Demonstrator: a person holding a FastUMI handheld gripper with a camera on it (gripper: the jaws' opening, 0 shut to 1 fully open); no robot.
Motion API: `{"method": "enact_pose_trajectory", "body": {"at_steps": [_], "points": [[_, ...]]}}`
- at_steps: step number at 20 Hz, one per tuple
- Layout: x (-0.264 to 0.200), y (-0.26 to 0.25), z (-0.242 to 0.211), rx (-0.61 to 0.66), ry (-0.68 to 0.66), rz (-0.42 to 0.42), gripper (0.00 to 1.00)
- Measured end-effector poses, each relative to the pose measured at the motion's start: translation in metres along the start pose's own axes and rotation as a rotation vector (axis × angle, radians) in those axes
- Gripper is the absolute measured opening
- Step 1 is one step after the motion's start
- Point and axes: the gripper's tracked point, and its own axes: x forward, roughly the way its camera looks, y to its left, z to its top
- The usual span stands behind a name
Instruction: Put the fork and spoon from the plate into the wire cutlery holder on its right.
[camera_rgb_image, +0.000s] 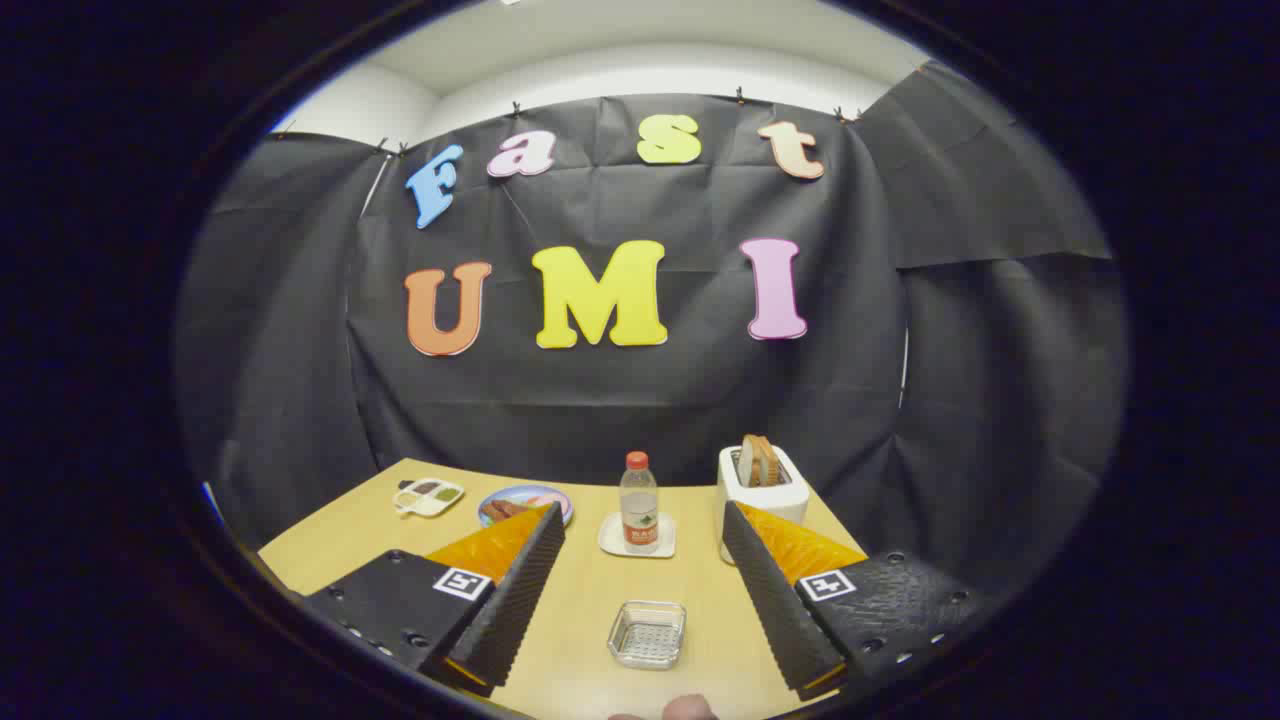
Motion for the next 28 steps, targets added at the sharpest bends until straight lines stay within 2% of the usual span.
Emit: {"method": "enact_pose_trajectory", "body": {"at_steps": [5,12,16,23,28], "points": [[-0.006,0.008,0.002,0.012,0.009,-0.026,0.96],[-0.019,0.015,0.015,-0.04,-0.003,-0.047,0.96],[-0.018,0.02,0.006,-0.038,0.018,-0.052,0.96],[-0.012,0.046,-0.005,-0.067,0.056,-0.01,0.96],[-0.004,0.095,-0.039,-0.09,0.162,0.081,0.96]]}}
